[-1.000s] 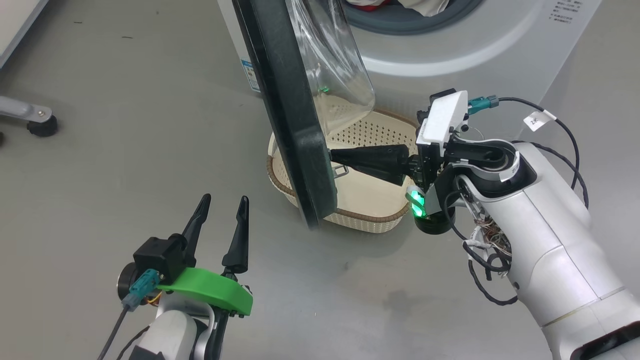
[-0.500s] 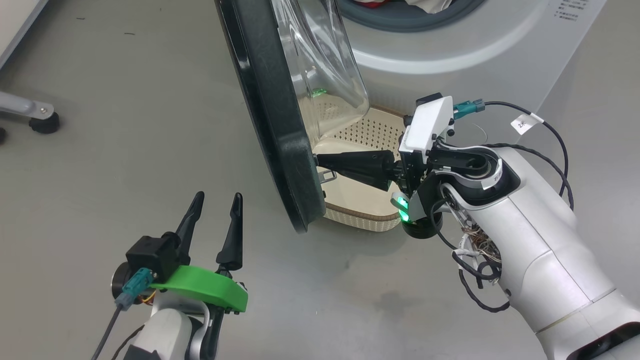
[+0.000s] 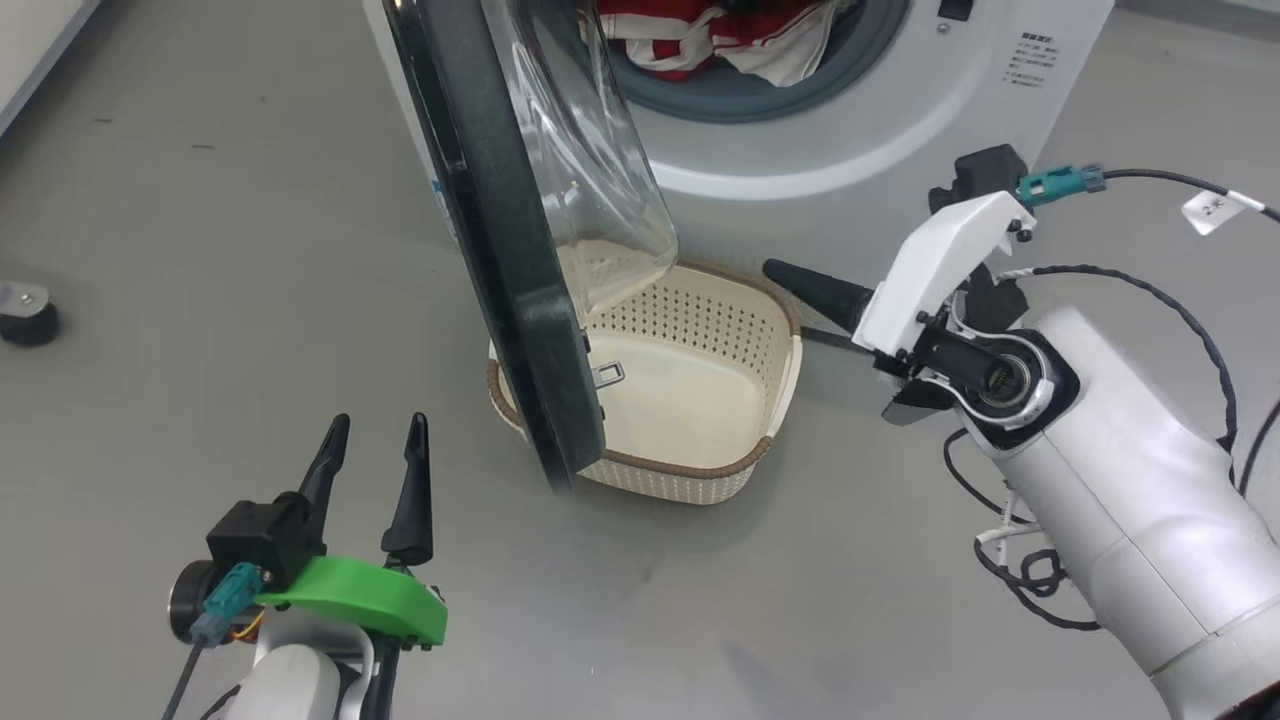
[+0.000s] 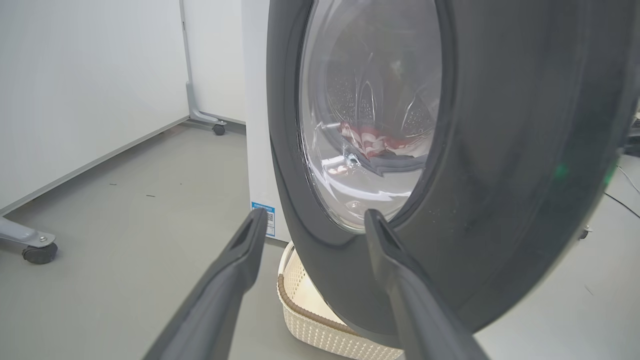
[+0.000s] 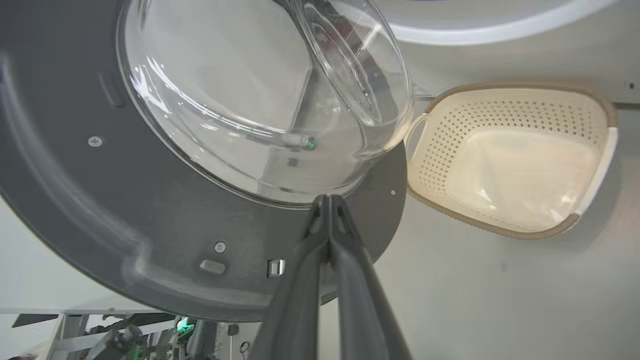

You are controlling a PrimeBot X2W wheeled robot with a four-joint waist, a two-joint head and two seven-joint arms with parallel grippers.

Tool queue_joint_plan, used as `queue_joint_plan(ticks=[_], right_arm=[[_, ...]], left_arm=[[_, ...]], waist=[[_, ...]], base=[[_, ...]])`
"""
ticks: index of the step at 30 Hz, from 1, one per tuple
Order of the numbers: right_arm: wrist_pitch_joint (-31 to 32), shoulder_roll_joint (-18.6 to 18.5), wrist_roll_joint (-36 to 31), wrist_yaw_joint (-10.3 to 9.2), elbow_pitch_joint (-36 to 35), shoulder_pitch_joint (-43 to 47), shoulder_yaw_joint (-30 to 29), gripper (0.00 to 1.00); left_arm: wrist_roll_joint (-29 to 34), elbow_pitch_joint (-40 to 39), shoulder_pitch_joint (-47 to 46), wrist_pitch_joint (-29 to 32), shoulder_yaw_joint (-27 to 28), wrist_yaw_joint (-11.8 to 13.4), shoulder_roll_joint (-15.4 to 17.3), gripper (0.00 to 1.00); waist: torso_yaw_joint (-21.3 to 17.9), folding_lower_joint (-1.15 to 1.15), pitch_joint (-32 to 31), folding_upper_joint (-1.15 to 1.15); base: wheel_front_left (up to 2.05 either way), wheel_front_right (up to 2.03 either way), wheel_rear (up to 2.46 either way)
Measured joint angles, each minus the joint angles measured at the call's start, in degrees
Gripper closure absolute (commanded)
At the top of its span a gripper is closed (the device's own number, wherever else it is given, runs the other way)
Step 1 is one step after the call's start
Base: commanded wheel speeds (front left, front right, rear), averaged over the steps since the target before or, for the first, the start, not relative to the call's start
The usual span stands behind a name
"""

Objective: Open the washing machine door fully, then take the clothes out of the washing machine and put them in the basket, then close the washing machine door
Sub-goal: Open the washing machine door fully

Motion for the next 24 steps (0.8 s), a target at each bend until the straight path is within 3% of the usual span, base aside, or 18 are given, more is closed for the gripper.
queue_joint_plan(ticks=[1, 8, 17, 24], right_arm=[[-1.64, -0.89, -2.32, 0.84, -0.07, 0.23, 0.71, 1.00], [-14.60, -5.68, -19.62, 1.24, -2.30, 2.22, 6.88, 1.00], [-27.53, -7.71, -30.25, 1.15, -3.82, 7.38, 9.94, 1.00], [-38.15, -9.25, -33.93, -3.67, -4.33, 12.39, 8.09, 1.00]], left_arm=[[0.04, 0.07, 0.27, 0.00, 0.27, 0.00, 0.23, 0.00], [0.37, 0.32, 2.50, -0.01, 3.21, 0.00, 1.02, 0.00], [0.42, 0.18, 5.60, 0.00, 6.50, 0.01, 2.07, 0.00], [1.12, -0.20, 6.76, 0.00, 7.43, 0.01, 2.08, 0.00]], waist=[[-0.50, 0.00, -0.42, 0.00], [-4.32, 0.00, -3.34, 0.00], [-9.21, 0.00, -6.10, 0.00], [-12.79, 0.00, -7.98, 0.00]], base=[[0.00, 0.00, 0.00], [0.00, 0.00, 0.00], [0.00, 0.00, 0.00], [0.00, 0.00, 0.00]])
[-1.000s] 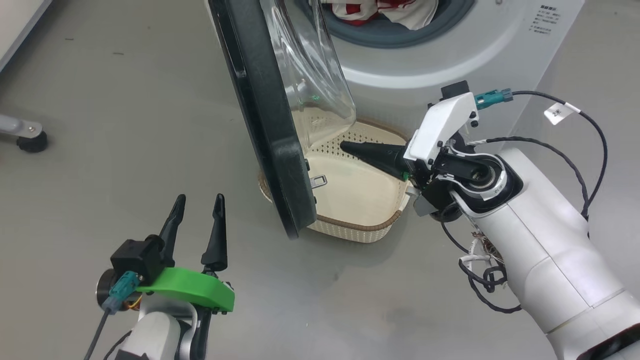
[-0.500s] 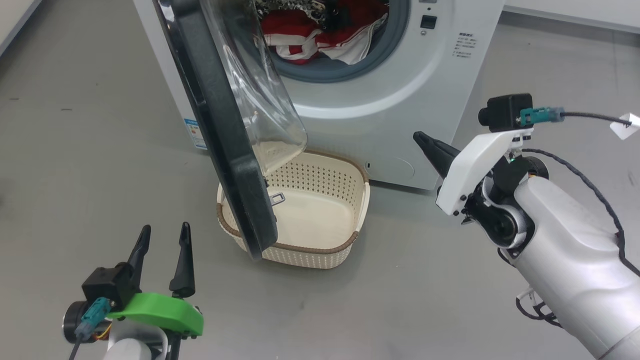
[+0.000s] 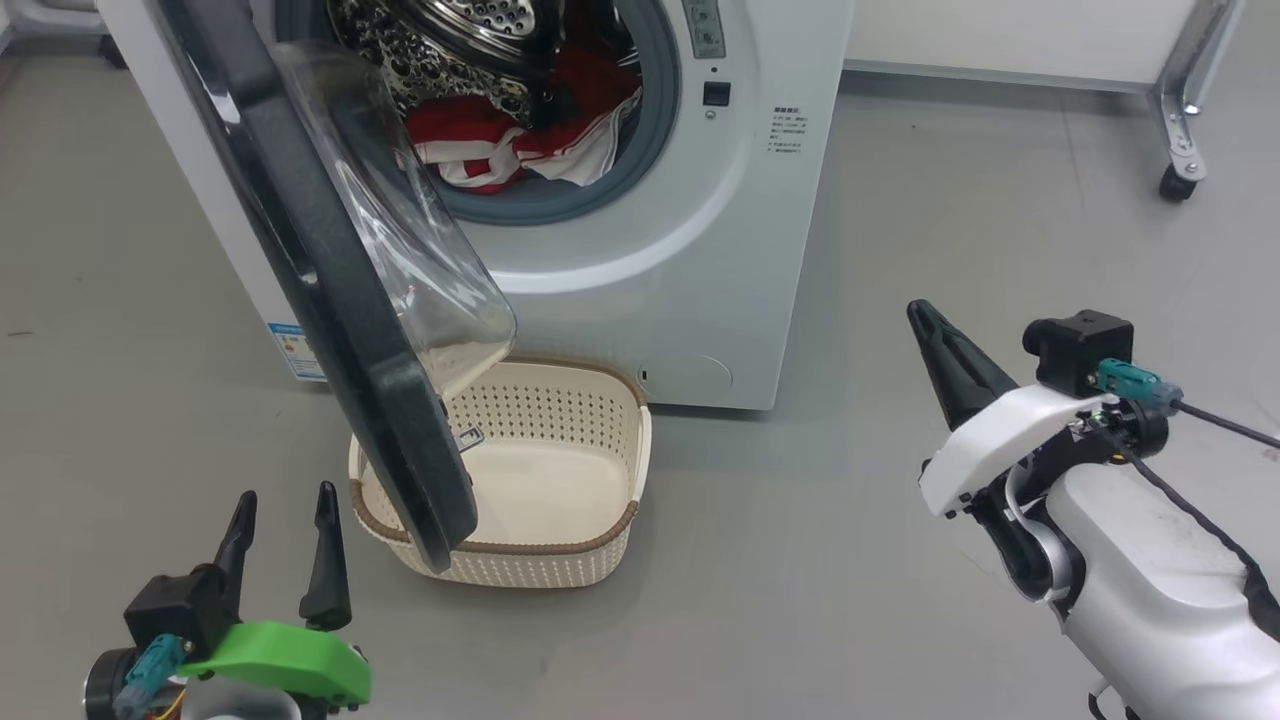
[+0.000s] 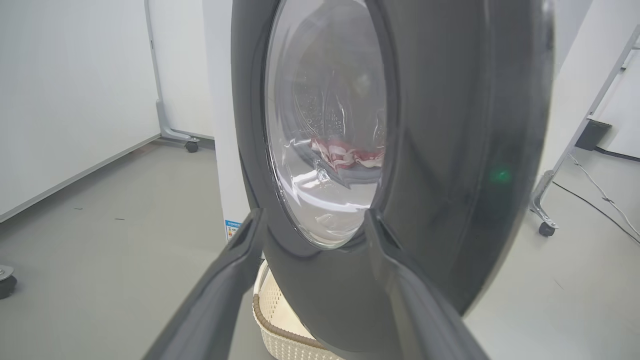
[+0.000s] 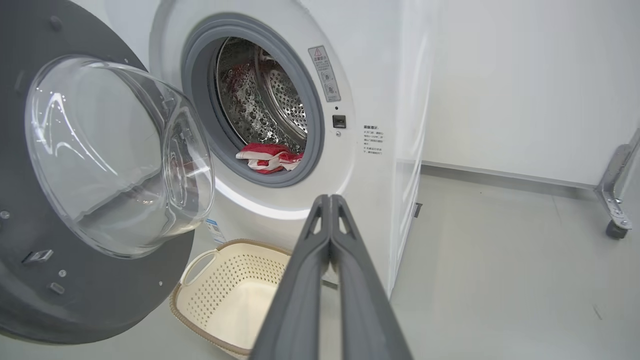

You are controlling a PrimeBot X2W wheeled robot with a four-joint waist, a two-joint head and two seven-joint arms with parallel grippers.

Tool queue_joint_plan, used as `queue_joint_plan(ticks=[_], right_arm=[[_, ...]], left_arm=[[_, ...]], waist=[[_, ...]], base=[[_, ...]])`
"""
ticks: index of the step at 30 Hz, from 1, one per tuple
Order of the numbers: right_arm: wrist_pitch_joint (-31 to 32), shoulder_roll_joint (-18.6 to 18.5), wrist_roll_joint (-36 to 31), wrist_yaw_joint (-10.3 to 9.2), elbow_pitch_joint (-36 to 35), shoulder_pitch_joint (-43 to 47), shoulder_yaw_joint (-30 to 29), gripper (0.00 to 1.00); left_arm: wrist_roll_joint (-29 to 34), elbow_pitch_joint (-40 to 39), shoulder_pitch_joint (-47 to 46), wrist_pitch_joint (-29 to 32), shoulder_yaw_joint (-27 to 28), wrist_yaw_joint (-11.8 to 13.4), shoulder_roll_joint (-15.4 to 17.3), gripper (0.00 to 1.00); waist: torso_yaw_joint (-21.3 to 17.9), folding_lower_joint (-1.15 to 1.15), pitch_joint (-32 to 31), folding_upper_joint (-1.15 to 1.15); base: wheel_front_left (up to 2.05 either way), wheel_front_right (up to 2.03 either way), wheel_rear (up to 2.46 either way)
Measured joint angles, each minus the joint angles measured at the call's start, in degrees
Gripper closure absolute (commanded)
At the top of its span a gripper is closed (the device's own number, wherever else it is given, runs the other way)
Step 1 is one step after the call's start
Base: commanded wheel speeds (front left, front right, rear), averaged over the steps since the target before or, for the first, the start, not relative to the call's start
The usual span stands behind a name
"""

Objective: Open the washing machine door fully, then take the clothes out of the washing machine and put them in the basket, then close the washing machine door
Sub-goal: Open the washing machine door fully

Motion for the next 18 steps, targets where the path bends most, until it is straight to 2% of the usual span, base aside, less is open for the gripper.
queue_joint_plan(ticks=[4, 11, 18], right_arm=[[-4.36, -1.12, -2.16, -2.79, -0.83, 2.11, -0.85, 1.00], [-4.01, -1.44, -3.98, -6.69, -1.75, 8.15, -1.80, 1.00], [-3.69, -0.85, -6.81, -7.91, -5.25, 13.05, -6.37, 1.00]], left_arm=[[0.48, -0.65, 0.77, 0.00, 0.82, -0.01, -0.04, 0.00], [0.89, -1.03, 1.89, 0.00, 1.97, -0.04, -0.09, 0.00], [0.90, -1.19, 3.59, 0.00, 3.34, -0.11, -0.21, 0.00]], waist=[[-1.44, 0.00, -0.85, 0.00], [-2.90, 0.00, -1.98, 0.00], [-3.77, 0.00, -2.86, 0.00]], base=[[0.00, 0.00, 0.00], [0.00, 0.00, 0.00], [0.00, 0.00, 0.00]])
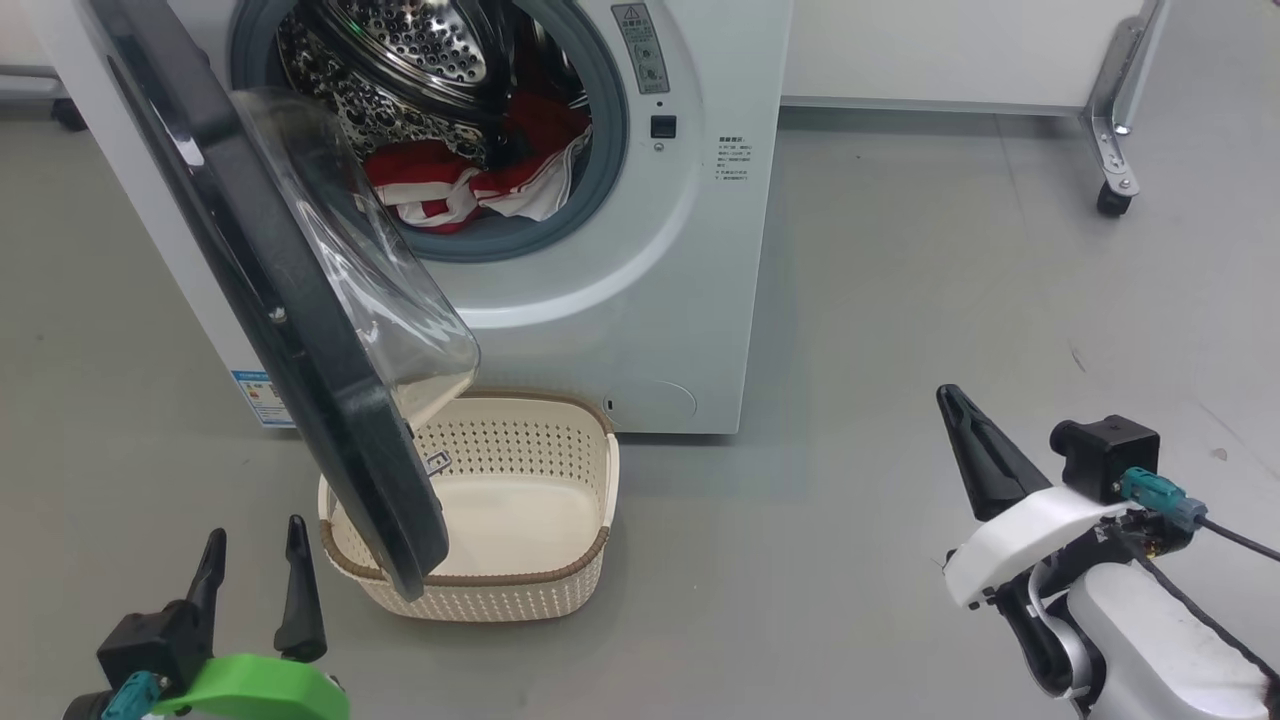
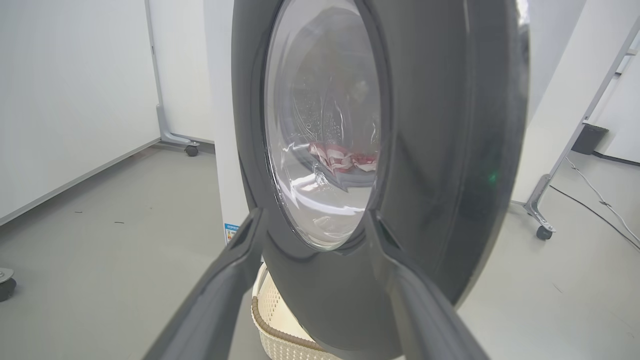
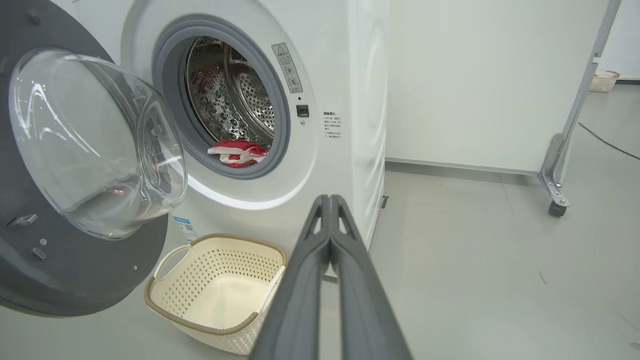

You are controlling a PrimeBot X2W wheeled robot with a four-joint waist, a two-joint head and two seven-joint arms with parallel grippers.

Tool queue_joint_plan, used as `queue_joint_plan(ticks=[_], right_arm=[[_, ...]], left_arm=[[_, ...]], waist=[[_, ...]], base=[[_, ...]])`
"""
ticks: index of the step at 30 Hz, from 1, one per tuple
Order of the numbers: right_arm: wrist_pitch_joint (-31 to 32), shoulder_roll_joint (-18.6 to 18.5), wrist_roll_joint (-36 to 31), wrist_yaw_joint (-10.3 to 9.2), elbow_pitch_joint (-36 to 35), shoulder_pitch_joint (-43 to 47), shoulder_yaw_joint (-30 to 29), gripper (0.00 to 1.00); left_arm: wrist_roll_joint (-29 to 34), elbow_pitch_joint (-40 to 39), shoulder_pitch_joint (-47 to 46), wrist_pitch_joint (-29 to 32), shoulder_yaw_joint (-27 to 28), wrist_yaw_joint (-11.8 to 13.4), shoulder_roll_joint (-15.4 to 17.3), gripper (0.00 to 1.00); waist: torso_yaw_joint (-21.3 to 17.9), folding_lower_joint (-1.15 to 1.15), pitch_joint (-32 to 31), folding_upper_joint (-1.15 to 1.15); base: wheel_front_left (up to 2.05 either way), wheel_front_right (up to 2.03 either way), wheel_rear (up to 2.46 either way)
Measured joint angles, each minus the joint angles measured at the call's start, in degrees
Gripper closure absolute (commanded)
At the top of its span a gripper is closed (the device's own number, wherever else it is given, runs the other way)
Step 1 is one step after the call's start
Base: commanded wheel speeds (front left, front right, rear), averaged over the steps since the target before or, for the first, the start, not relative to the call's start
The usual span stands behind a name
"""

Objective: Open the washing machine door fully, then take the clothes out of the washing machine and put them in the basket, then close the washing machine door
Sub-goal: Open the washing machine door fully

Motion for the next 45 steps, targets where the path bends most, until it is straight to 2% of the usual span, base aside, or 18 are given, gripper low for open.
queue_joint_plan(ticks=[5, 6, 7, 8, 9, 26, 45], right_arm=[[0.00, 0.86, -2.58, -0.78, -3.77, 3.09, -5.49, 1.00], [0.00, 1.02, -3.22, -0.84, -3.92, 4.03, -6.15, 0.95], [0.00, 1.13, -3.91, -0.85, -4.20, 5.05, -6.73, 0.51], [0.00, 1.29, -4.42, -0.86, -4.58, 6.03, -7.42, 0.16], [0.01, 1.57, -4.79, -0.89, -5.05, 6.89, -8.27, 0.00], [0.00, 5.15, -13.03, -1.32, -10.84, 14.89, -16.33, 0.00], [0.00, 7.54, -17.22, -1.32, -13.10, 18.45, -19.87, 0.00]], left_arm=[[0.35, -0.18, 0.29, 0.00, 0.12, -0.49, -0.13, 0.00], [0.44, -0.18, 0.30, 0.00, 0.15, -0.49, -0.20, 0.00], [0.44, -0.21, 0.32, 0.00, 0.23, -0.51, -0.27, 0.00], [0.44, -0.26, 0.35, 0.00, 0.33, -0.51, -0.33, 0.00], [0.44, -0.33, 0.36, 0.00, 0.44, -0.51, -0.38, 0.00], [1.05, -0.42, 1.23, 0.00, 0.58, -1.98, -1.29, 0.00], [1.46, 0.19, 1.23, 0.00, 0.54, -2.53, -1.64, 0.00]], waist=[[-0.46, 0.00, -0.32, 0.00], [-0.49, 0.00, -0.41, 0.00], [-0.52, 0.00, -0.50, 0.00], [-0.57, 0.00, -0.54, 0.00], [-0.61, 0.00, -0.57, 0.00], [-1.40, 0.00, -0.38, 0.00], [-0.98, 0.00, -0.34, 0.00]], base=[[0.00, 0.00, 0.00], [0.00, 0.00, 0.00], [0.00, 0.00, 0.00], [0.00, 0.00, 0.00], [0.00, 0.00, 0.00], [0.00, 0.00, 0.00], [0.00, 0.00, 0.00]])
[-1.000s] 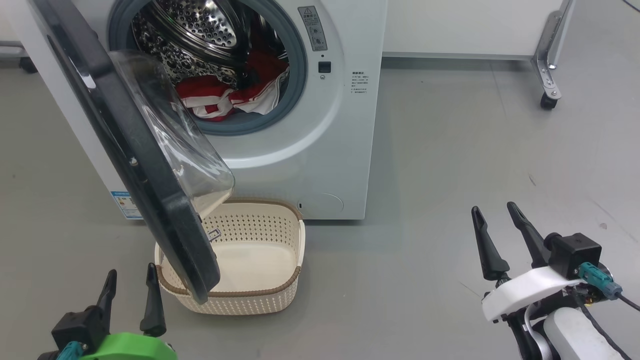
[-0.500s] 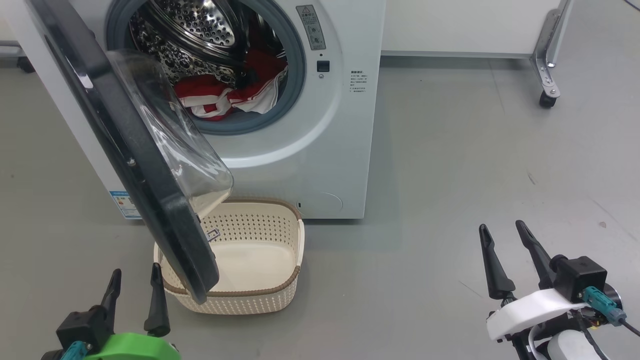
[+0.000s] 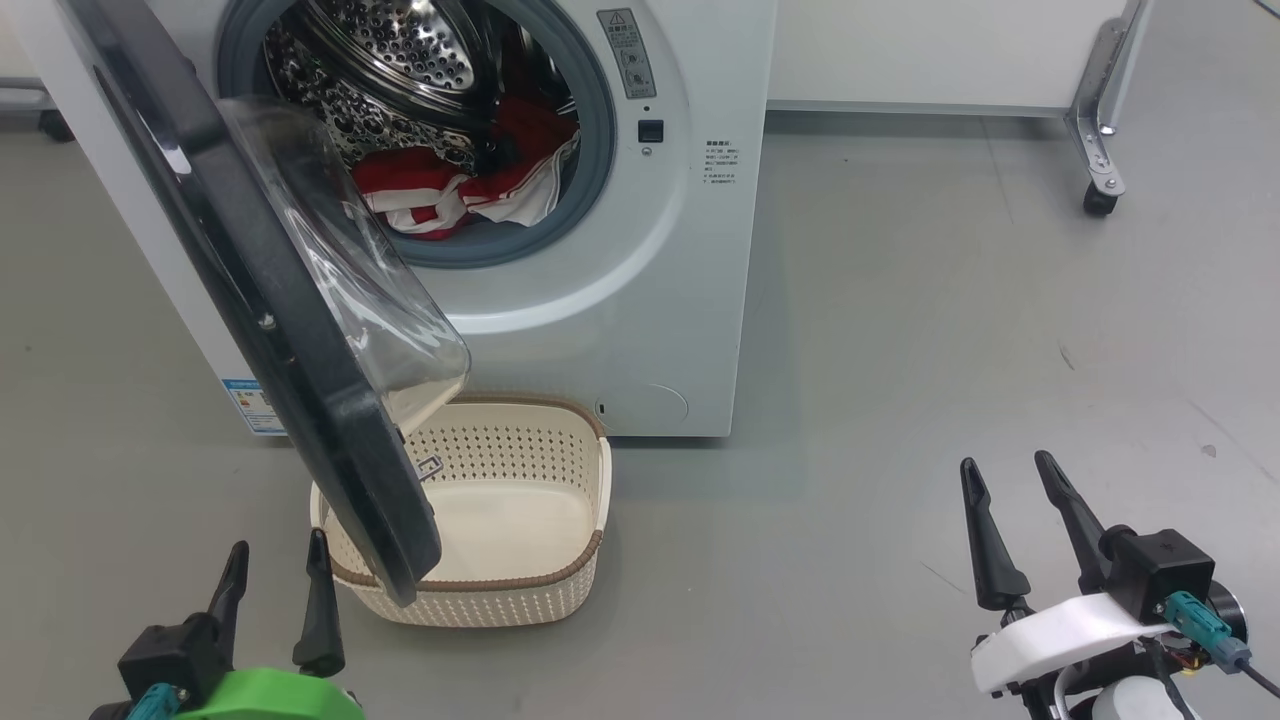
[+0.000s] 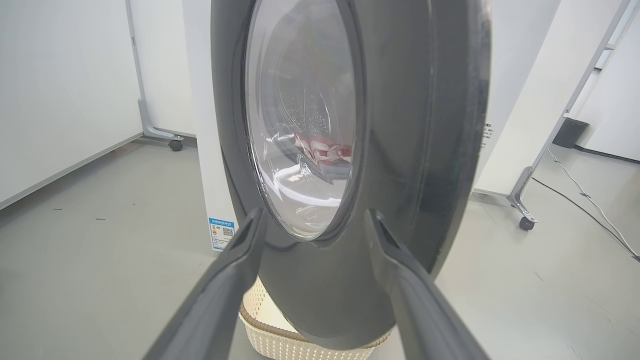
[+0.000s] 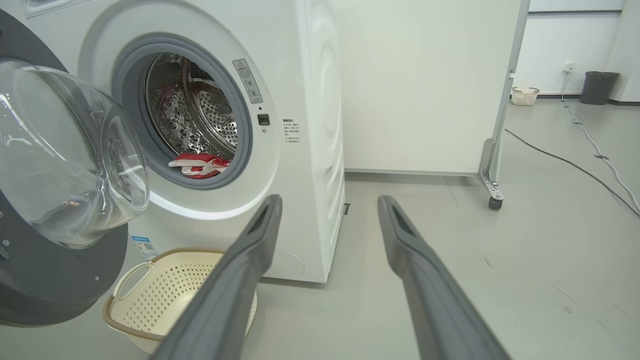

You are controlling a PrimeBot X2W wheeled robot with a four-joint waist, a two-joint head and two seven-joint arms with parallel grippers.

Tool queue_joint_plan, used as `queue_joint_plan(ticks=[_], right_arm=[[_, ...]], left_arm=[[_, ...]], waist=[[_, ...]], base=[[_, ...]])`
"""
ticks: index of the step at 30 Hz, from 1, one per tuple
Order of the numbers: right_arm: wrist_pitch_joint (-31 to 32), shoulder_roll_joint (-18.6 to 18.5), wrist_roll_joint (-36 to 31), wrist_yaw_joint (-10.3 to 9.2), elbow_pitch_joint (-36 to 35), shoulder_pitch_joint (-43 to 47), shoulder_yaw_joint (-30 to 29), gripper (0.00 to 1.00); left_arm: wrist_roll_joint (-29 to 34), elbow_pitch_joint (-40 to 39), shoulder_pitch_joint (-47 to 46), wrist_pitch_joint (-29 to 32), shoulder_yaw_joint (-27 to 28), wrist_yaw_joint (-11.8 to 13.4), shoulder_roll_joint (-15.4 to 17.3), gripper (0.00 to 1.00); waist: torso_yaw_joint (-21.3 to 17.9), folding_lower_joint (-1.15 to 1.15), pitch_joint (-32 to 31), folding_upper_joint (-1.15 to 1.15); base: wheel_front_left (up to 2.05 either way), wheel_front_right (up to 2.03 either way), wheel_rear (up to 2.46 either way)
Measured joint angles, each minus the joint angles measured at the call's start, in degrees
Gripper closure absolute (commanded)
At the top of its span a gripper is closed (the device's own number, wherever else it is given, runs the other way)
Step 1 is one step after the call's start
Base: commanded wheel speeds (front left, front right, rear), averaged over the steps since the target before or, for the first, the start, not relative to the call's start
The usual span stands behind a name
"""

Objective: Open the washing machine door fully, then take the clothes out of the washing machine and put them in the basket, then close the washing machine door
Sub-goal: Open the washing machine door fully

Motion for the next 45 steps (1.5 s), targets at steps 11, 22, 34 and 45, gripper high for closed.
queue_joint_plan(ticks=[11, 22, 34, 45], right_arm=[[0.00, 0.91, -2.45, 0.01, -0.64, 1.02, -0.58, 0.00], [0.00, 1.89, -3.00, 0.43, -0.87, 1.76, -1.52, 0.00], [0.00, 2.83, -3.94, 1.09, -0.92, 2.16, -2.41, 0.00], [0.00, 3.43, -4.55, 1.89, -0.91, 2.35, -3.46, 0.00]], left_arm=[[0.09, 0.24, 0.00, 0.00, -0.03, -0.41, -0.08, 0.00], [0.24, 0.59, -0.01, 0.00, -0.01, -0.42, -0.11, 0.00], [0.43, 0.62, -0.03, 0.00, 0.12, -0.43, -0.19, 0.00], [0.47, 0.86, -0.05, 0.00, 0.19, -0.47, -0.23, 0.00]], waist=[[-0.07, 0.00, 0.27, 0.00], [-0.11, 0.00, 0.55, 0.00], [0.08, 0.00, 1.07, 0.00], [0.32, 0.00, 1.43, 0.00]], base=[[0.00, 0.00, 0.00], [0.00, 0.00, 0.00], [0.00, 0.00, 0.00], [0.00, 0.00, 0.00]])
